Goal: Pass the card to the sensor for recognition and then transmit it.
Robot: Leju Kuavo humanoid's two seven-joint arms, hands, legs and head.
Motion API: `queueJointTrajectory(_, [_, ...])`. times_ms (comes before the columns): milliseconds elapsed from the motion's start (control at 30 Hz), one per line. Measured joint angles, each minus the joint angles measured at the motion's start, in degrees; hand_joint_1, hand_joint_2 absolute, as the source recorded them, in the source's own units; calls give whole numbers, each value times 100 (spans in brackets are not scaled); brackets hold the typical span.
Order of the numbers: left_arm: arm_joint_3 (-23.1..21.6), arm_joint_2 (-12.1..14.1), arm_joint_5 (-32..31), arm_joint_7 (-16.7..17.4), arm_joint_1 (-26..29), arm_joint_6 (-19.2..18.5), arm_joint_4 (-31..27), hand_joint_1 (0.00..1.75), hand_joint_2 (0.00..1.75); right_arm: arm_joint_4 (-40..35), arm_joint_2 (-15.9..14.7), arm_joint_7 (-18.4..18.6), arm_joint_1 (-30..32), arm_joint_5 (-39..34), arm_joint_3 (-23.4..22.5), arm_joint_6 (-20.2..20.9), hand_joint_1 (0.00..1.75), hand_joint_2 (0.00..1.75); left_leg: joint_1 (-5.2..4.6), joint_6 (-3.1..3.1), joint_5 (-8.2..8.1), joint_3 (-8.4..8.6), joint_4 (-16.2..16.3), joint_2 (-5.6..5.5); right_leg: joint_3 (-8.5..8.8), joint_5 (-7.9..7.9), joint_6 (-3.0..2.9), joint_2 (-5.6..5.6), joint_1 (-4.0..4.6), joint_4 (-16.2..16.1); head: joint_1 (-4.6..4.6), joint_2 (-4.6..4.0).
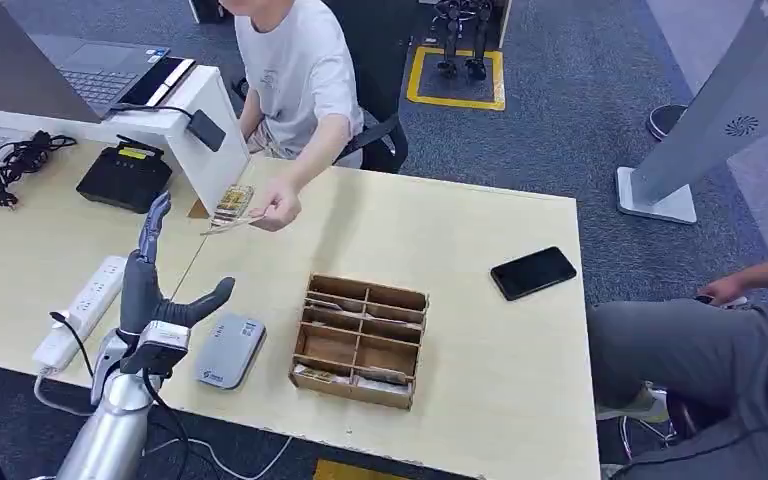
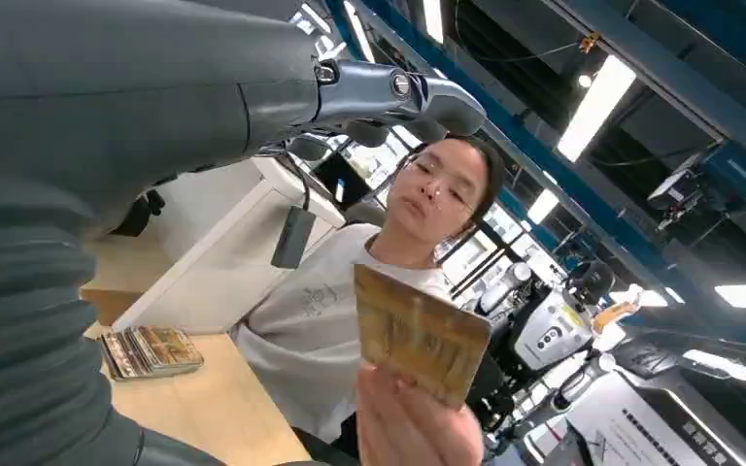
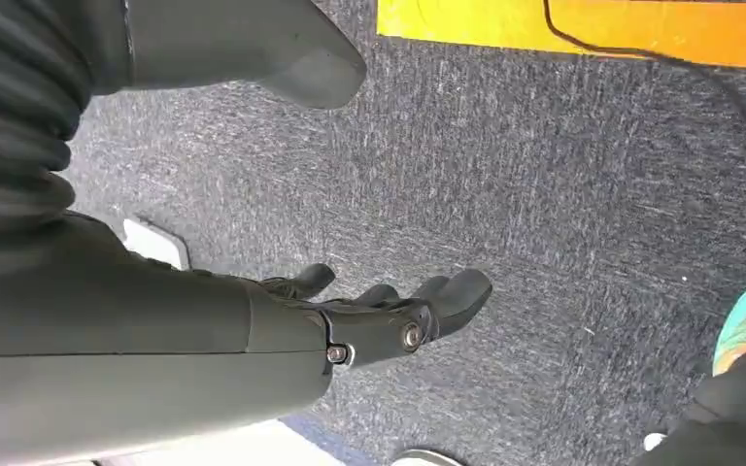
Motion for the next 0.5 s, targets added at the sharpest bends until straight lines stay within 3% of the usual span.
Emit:
queueJointTrajectory(300, [-2, 4, -331, 2, 86, 135, -17, 0, 175, 2, -2, -33, -2, 15, -11, 15, 0, 175, 0, 0, 0, 0, 0, 0, 0, 0, 0, 1, 0, 0, 2, 0])
queueJointTrajectory(400, [-2, 53, -924, 57, 120, 663, -13, 0, 175, 9, -4, -68, -9, 88, -11, 15, 0, 175, 0, 0, 0, 0, 0, 0, -1, 0, 0, 1, 0, 0, 2, 0])
queueJointTrajectory(500, [0, 208, -2352, 298, 116, 1625, 77, 0, 175, 13, -9, -66, -27, 173, -11, 31, 0, 175, 0, 0, 0, 0, 0, 1, -1, 0, 0, 1, 0, 0, 2, 0])
